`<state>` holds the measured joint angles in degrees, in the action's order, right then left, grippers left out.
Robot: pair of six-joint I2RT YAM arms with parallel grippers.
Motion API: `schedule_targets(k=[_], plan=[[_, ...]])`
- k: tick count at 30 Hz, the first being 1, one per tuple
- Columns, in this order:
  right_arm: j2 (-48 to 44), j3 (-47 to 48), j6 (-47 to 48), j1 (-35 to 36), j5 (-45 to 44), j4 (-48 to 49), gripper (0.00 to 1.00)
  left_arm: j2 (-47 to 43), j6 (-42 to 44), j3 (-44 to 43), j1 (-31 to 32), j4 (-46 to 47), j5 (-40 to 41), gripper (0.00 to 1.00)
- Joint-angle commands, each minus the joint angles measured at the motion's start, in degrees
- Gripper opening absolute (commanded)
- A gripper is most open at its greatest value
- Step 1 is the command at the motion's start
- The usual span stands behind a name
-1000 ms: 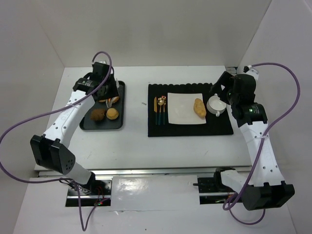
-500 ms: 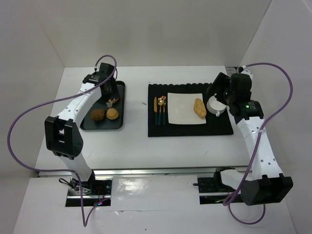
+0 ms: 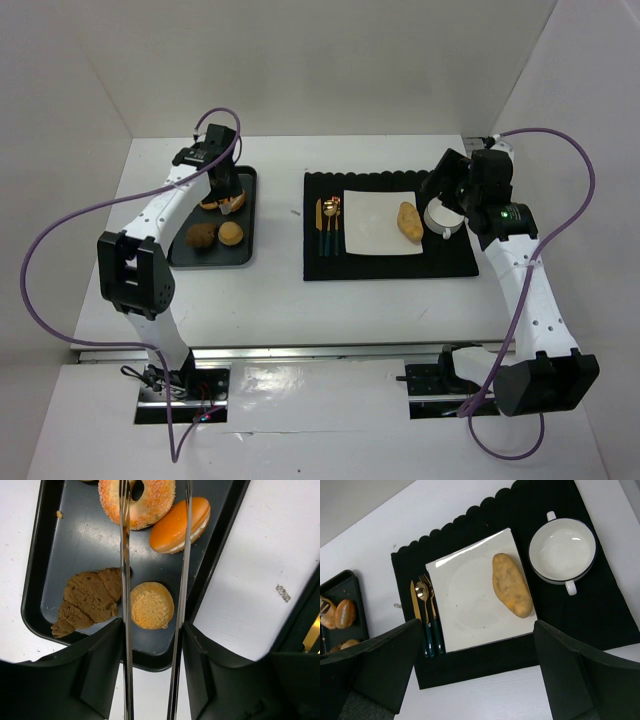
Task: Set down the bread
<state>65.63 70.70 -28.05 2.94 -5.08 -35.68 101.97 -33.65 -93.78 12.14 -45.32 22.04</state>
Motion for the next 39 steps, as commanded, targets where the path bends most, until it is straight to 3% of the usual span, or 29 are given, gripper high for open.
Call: schedule_targets(k=[1, 9, 15, 22, 33, 39], plan=[[0.2, -0.47, -0.07, -0.39, 0.6, 2.9, 1.0, 1.73, -1.33, -2.99, -0.72, 1.02, 1.25, 0.6], [0.73, -1.09, -0.07, -0.39, 1.74, 3.42, 1.0, 3.14, -2.47, -3.52, -0.72, -0.12, 2.3, 0.52], [1.26, -1.09, -0.07, -0.39, 1.74, 3.43, 1.0, 1.74, -2.47, -3.52, -0.72, -0.65, 2.83, 0.25], [1.26, -1.09, -0.07, -0.39, 2.27, 3.43, 1.0, -1.59, -1.95, -5.36, -0.72, -2.4, 2.83, 0.05], [0.73, -1.61, -0.07, -0.39, 2.27, 3.43, 1.0, -7.13, -0.8, -6.07, -0.19, -4.07, 3.36, 0.01], [0.21, -1.09, -0.07, -0.39, 2.27, 3.43, 1.0, -8.9, 0.69, -7.38, 3.32, -4.78, 0.29, 0.0]])
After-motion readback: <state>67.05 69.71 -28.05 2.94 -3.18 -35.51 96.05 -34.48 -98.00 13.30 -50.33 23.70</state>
